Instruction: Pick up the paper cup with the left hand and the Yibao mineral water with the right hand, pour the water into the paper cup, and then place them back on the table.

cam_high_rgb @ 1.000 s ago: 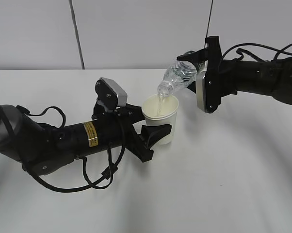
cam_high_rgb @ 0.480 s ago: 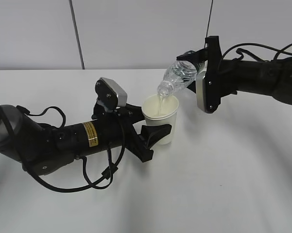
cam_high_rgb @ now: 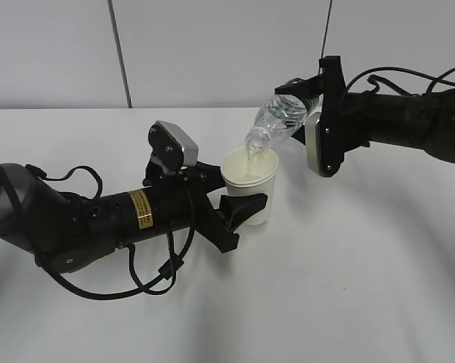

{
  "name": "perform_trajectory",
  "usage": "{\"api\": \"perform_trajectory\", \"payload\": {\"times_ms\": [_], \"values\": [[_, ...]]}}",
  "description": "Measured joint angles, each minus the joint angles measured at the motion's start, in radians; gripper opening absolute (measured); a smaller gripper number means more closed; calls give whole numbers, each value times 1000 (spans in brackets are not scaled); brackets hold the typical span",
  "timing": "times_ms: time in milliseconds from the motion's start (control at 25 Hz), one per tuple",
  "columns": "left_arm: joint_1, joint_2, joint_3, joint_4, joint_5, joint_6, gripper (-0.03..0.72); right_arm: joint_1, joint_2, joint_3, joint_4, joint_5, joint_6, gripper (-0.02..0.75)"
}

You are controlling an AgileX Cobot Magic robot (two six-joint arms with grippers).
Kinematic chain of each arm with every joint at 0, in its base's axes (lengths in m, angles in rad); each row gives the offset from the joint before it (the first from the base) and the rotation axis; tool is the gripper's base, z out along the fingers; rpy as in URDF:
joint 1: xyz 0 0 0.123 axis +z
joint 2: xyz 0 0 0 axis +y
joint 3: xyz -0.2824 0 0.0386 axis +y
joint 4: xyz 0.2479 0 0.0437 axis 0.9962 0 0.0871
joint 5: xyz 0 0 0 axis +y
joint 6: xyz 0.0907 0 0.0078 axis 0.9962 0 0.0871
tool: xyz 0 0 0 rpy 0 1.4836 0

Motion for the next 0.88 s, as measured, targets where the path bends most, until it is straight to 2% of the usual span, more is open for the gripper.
{"api": "perform_trajectory", "payload": {"times_ms": [880], "values": [[0,0,0,0,6,0,433,0,-3,0,2,0,-4,489]]}}
